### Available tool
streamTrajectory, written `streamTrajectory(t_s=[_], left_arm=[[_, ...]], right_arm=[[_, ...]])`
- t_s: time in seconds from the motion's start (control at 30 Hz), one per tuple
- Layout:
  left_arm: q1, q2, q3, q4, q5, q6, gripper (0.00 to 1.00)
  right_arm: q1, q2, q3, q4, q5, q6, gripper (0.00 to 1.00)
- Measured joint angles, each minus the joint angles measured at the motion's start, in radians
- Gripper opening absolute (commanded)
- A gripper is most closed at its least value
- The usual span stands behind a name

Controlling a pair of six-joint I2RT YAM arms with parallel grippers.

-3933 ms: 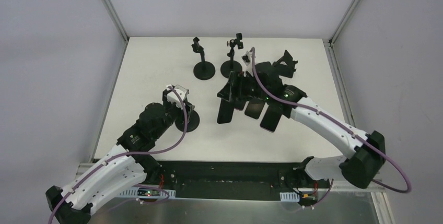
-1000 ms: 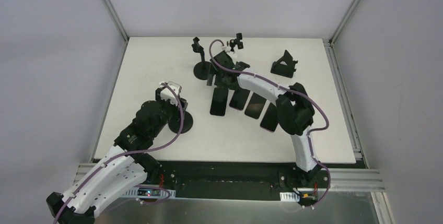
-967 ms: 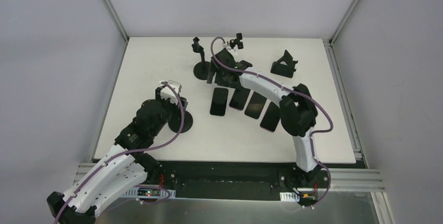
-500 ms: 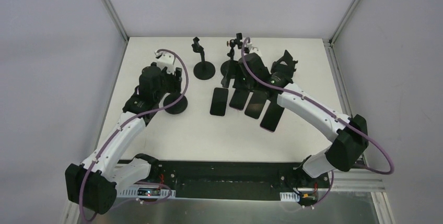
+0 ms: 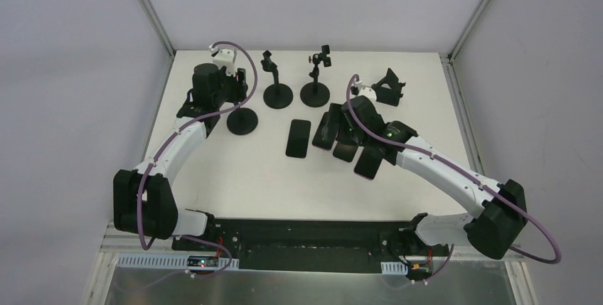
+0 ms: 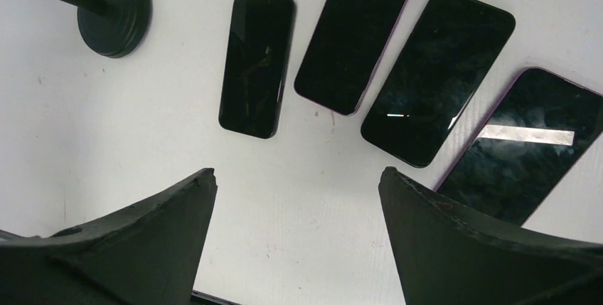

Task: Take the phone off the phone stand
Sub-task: Place the phone stand at the center of the board.

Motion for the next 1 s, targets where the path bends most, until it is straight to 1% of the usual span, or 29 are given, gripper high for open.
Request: streamTrajectory(t_s=[0.03, 0.07, 0.1, 0.13, 0.17, 0.2, 0.37, 0.57, 0.63, 0.73, 0.8, 0.9, 1.0], left_arm=[[0.005, 0.006, 0.001, 0.006, 0.006, 0.0, 0.29], [0.005, 0.009, 0.001, 0.01, 0.009, 0.0, 0.39], [0.005, 0.01, 0.001, 0.012, 0.011, 0.0, 0.68], [0.005, 0.011, 0.001, 0.012, 0.016, 0.0, 0.82], [0.005, 0.011, 0.001, 0.011, 0.021, 0.001, 0.92], [0.005, 0.011, 0.001, 0.013, 0.026, -0.002, 0.98], [0.005, -0.015, -0.008, 0.04, 0.031, -0.016, 0.99], [0.005, -0.124, -0.04, 0.017, -0.019, -0.089, 0.99], [0.005, -0.157, -0.035, -0.031, -0.048, -0.113, 0.99], [0.005, -0.175, 0.018, -0.177, -0.09, -0.151, 0.99], [0.005, -0.191, 0.028, -0.237, -0.107, -0.172, 0.99], [0.005, -0.261, 0.001, -0.314, -0.107, -0.195, 0.99], [0.005, -0.372, -0.052, -0.363, -0.088, -0.205, 0.99]], right_arm=[[0.0, -0.006, -0.006, -0.001, 0.006, 0.002, 0.88], [0.0, -0.01, -0.01, -0.003, 0.011, 0.003, 0.88], [0.0, -0.018, -0.017, -0.005, 0.02, 0.005, 0.89], [0.0, -0.025, -0.021, -0.01, 0.026, 0.008, 0.89], [0.0, -0.031, -0.022, -0.015, 0.03, 0.01, 0.9], [-0.001, -0.036, -0.022, -0.019, 0.034, 0.013, 0.9], [-0.007, -0.049, -0.021, -0.043, 0.048, 0.025, 0.92], [-0.021, -0.049, -0.005, -0.096, 0.05, 0.03, 0.97], [-0.027, -0.049, 0.007, -0.105, 0.04, 0.024, 1.0], [-0.038, -0.049, 0.026, -0.119, 0.004, -0.012, 1.0], [-0.039, -0.049, 0.038, -0.139, -0.005, -0.037, 1.0], [-0.043, -0.049, 0.055, -0.174, -0.006, -0.064, 1.0], [-0.064, -0.049, 0.072, -0.214, -0.01, -0.081, 1.0]])
